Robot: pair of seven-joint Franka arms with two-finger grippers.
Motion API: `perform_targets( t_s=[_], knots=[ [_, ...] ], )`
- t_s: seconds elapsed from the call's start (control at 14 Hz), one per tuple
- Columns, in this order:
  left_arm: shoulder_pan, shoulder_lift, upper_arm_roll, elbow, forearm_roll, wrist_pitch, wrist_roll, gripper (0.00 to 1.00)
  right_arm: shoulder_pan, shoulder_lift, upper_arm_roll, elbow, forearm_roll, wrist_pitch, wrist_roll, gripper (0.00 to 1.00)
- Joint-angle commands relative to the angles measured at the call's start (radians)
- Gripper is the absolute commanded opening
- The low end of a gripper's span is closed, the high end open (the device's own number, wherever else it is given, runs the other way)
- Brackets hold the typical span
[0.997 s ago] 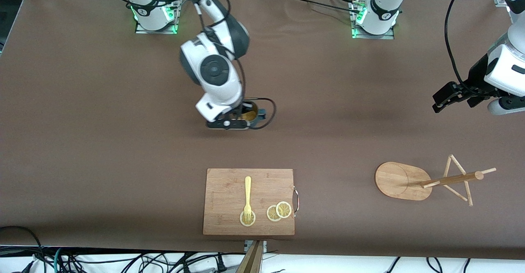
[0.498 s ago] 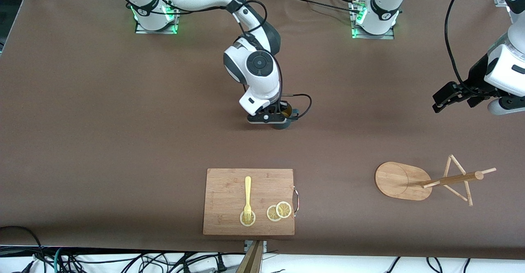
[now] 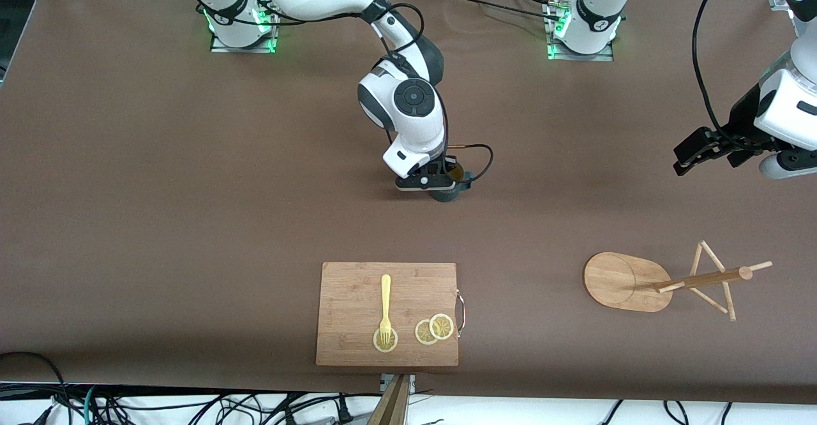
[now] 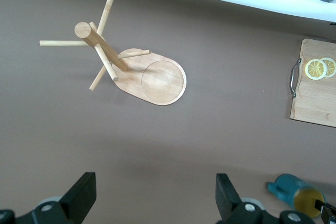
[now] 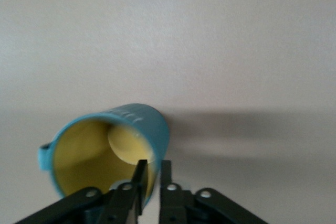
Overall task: Pass cup and hang on rack
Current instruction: 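Grasp the mug rim and carry it toward the table middle, then release the mug and withdraw the right gripper toward its base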
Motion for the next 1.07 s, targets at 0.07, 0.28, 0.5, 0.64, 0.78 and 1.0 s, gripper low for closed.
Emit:
perform_targets(
  t_s=[0.07,0.28,0.5,0.64,0.78,1.0],
  knots=[
    [0.003,0.005,-0.001,0.021,0.002,-0.015,0.005,1.00,-0.023,-0.096,-0.015,0.023,0.009,-0.089,0.000,1.00],
    [0.003,0.005,-0.001,0.021,0.002,-0.015,0.005,1.00,-0.089,-0.241,-0.018,0.023,0.003,-0.296,-0.010,1.00],
    [0.004,0.005,-0.001,0.021,0.002,-0.015,0.005,1.00,-0.130,-0.340,-0.125,0.023,-0.005,-0.460,-0.050,1.00],
    [0.003,0.005,-0.001,0.022,0.002,-0.015,0.005,1.00,-0.132,-0.401,-0.261,0.020,0.000,-0.603,-0.224,1.00],
    [0.003,0.005,-0.001,0.021,0.002,-0.015,0.005,1.00,-0.132,-0.433,-0.395,0.021,0.007,-0.742,-0.402,1.00],
    [0.004,0.005,-0.001,0.021,0.002,-0.015,0.005,1.00,-0.132,-0.484,-0.573,-0.003,0.010,-0.830,-0.547,1.00]
  ],
)
